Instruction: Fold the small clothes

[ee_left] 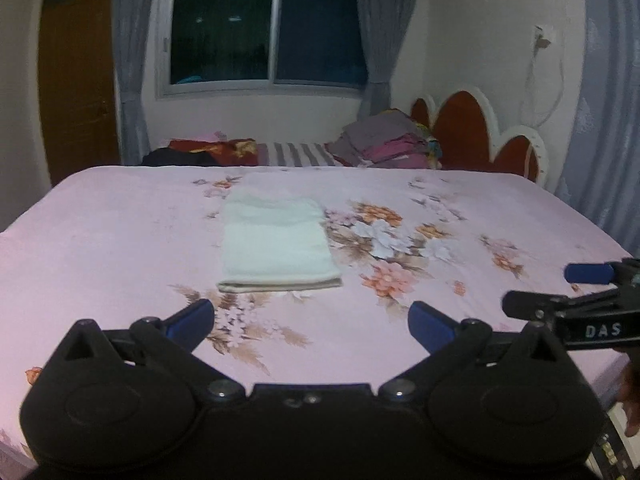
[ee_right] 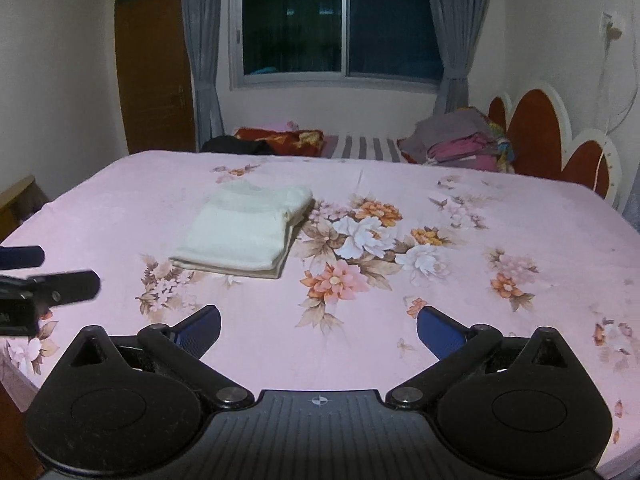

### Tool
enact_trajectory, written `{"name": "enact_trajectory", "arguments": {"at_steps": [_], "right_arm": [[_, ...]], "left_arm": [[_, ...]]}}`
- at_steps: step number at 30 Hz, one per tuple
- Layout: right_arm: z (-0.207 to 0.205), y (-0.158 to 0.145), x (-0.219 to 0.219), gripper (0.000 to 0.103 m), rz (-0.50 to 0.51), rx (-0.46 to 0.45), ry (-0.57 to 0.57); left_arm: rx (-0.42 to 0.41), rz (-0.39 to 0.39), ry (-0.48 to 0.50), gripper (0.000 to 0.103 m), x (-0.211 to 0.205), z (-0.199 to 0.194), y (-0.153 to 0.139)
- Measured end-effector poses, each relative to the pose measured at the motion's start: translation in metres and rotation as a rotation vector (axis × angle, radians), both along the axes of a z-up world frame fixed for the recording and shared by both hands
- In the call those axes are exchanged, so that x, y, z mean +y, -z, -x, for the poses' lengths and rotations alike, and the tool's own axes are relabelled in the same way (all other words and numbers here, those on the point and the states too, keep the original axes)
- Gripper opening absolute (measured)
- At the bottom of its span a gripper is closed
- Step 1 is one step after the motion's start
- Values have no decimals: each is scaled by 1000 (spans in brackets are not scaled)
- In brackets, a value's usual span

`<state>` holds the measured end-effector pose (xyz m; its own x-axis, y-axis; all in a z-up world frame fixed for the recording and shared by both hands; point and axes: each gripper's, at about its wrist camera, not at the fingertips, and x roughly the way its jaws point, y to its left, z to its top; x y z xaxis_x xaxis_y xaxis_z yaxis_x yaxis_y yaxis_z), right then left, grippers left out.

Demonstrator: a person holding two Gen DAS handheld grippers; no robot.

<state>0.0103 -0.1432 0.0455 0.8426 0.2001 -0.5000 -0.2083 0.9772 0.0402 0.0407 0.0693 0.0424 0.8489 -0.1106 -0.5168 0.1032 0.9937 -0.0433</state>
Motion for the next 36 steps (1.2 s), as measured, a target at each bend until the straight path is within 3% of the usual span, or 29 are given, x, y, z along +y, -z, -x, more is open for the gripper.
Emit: {"name": "enact_trajectory", "arguments": {"at_steps": [9, 36], "right_arm": [[21, -18, -2, 103, -4, -50, 34], [27, -21, -2, 103, -25, -26, 27]], "left_arm": [[-43, -10, 25, 103, -12, 18, -12], [-50, -29, 22, 103, -12, 20, -15]]}}
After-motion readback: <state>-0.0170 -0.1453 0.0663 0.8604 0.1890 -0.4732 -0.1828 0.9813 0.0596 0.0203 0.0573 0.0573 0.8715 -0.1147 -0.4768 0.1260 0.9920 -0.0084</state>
